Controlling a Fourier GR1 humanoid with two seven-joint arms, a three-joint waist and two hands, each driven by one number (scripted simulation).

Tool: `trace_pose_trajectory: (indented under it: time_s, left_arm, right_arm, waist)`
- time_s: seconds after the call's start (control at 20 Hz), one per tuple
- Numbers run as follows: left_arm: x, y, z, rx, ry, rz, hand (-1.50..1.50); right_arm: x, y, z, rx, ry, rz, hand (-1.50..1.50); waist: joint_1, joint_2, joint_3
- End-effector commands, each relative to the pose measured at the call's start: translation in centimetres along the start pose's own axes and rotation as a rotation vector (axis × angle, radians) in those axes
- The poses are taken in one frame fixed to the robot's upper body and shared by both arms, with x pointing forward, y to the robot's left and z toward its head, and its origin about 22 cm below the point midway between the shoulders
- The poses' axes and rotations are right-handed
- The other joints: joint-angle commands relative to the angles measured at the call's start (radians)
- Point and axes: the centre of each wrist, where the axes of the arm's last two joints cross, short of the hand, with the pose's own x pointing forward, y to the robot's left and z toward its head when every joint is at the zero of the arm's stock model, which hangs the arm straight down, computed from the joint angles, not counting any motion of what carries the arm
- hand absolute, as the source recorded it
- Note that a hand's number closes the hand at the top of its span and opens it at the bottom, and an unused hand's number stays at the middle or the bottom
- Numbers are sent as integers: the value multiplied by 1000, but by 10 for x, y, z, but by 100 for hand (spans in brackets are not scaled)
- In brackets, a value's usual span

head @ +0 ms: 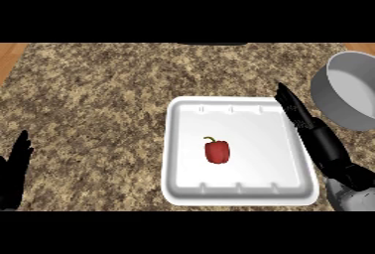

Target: Pick the bell pepper from the tray and place it in the pot

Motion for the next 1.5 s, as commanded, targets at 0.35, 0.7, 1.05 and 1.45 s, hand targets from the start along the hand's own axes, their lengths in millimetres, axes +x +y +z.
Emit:
trace_pose_trajectory:
  time_s: [0.35,0.7,1.05,1.45]
  left_arm:
    - [90,-95,7,-385,-212,267,0]
    - [124,-112,30,-412,-223,328,0]
    - [138,-111,28,-410,-207,313,0]
    - [132,-118,29,-414,-197,331,0]
  right_arm:
    - [43,33,-57,394,-115,556,150]
    - [29,60,-21,325,-408,468,-150]
    - [119,28,-26,391,-251,823,-150]
    - [166,55,-19,540,-23,1038,-150]
  waist:
    - [17,-49,16]
    - [7,-18,32]
    - [-7,-25,29]
    - [9,-19,29]
